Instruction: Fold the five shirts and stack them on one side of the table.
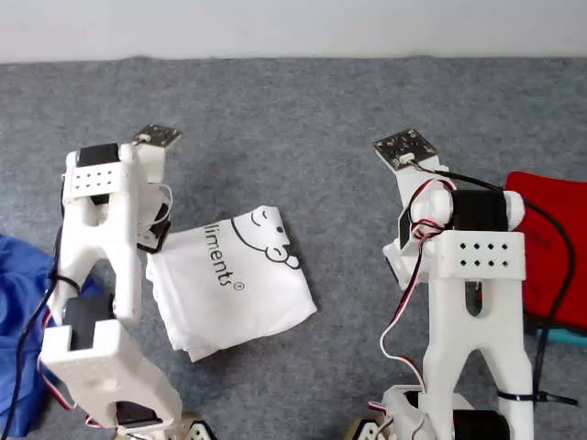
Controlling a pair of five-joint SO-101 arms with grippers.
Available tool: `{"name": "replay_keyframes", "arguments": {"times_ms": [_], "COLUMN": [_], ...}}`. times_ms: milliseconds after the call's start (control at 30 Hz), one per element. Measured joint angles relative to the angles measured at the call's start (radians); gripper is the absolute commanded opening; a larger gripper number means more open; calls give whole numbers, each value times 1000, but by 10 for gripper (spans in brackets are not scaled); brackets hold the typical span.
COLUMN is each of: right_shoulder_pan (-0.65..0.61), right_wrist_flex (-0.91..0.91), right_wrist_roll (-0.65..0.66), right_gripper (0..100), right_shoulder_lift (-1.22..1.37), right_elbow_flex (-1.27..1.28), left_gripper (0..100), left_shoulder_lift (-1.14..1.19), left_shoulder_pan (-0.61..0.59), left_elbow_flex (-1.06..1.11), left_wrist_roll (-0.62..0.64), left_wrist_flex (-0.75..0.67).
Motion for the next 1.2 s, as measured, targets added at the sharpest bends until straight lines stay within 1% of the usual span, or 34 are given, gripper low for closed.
{"name": "replay_keyframes", "arguments": {"times_ms": [67,167,300,467,633,700,800,900,1000,1100,1200], "right_shoulder_pan": [0,0,0,0,0,0,0,0,0,0,0], "right_wrist_flex": [0,0,0,0,0,0,0,0,0,0,0], "right_wrist_roll": [0,0,0,0,0,0,0,0,0,0,0], "right_gripper": [10,10,10,11,11,11,11,11,11,11,11], "right_shoulder_lift": [0,0,0,0,0,0,0,0,0,0,0], "right_elbow_flex": [0,0,0,0,0,0,0,0,0,0,0], "left_gripper": [160,163,163,161,87,74,72,71,60,51,51], "left_shoulder_lift": [-25,-60,-138,-259,-318,-318,-305,-238,-140,-64,-49], "left_shoulder_pan": [0,20,86,255,427,456,460,468,460,407,353], "left_elbow_flex": [0,0,34,195,407,483,575,638,641,594,523], "left_wrist_roll": [-5,-8,-8,-11,-23,-48,-78,-109,-130,-137,-140], "left_wrist_flex": [41,94,106,106,104,68,-11,-60,-61,-52,-17]}}
